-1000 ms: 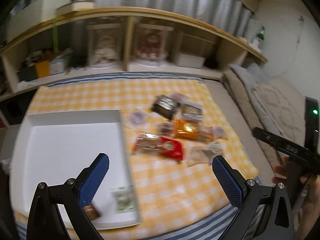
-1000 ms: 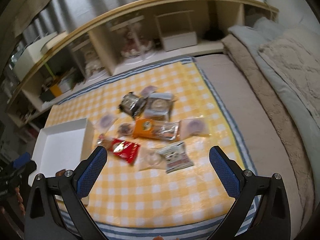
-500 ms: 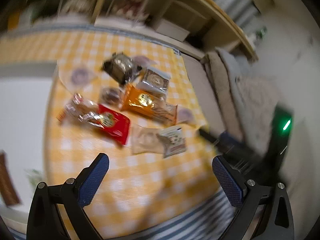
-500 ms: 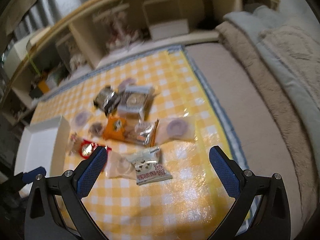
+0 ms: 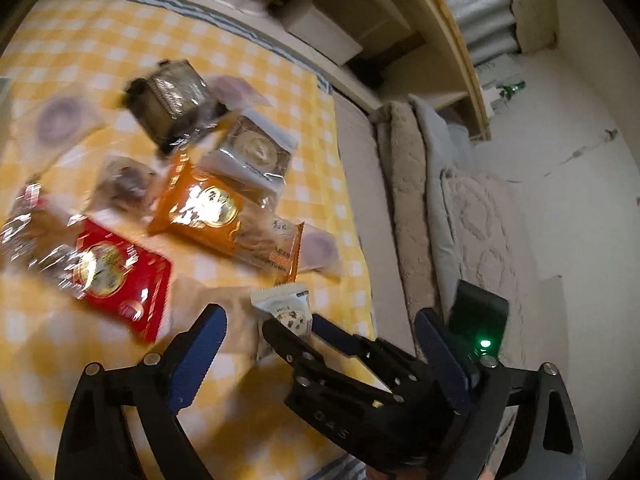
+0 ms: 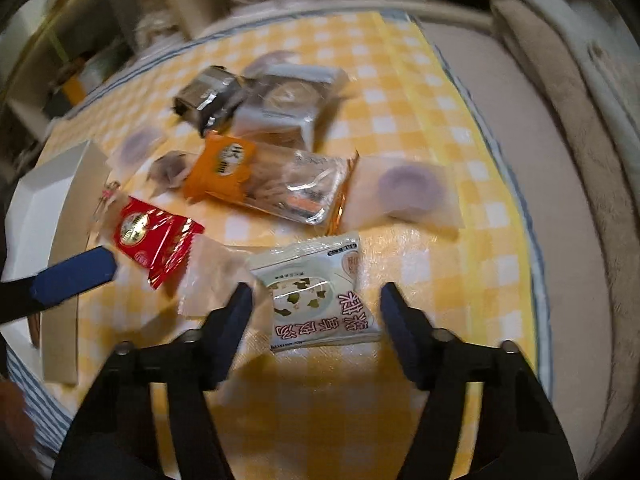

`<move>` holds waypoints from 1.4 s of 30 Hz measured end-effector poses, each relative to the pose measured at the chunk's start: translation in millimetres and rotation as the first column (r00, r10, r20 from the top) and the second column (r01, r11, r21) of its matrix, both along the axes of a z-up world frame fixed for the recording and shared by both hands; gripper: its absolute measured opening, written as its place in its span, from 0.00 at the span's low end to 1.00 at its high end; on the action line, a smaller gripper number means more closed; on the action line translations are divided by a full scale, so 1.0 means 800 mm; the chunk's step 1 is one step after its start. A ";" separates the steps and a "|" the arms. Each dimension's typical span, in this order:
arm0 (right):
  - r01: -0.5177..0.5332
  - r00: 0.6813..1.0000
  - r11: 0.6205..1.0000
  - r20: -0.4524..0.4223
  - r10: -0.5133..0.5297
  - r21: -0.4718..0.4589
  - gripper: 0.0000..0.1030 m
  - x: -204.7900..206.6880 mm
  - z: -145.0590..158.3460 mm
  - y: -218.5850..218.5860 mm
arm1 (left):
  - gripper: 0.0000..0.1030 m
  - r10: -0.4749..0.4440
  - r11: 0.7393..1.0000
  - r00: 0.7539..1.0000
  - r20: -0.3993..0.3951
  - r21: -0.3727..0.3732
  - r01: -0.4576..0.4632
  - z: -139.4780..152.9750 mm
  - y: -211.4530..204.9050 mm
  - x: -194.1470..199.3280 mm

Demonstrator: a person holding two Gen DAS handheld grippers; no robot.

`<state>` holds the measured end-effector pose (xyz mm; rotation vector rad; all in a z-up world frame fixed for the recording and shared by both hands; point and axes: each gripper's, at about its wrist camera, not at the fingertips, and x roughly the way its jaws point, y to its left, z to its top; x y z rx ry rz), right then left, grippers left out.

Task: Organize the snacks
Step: 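Grasp the clear ring-cookie packet with the left tool while the right tool grasps the white printed packet, then carry both held packets over the white tray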

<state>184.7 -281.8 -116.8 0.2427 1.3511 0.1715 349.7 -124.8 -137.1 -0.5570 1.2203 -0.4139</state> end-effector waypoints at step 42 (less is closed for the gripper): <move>0.330 0.942 0.935 0.021 -0.336 0.131 0.37 -0.028 0.052 -0.126 | 0.52 -0.131 0.806 0.983 -0.128 0.564 0.181 -0.115 -0.127 0.019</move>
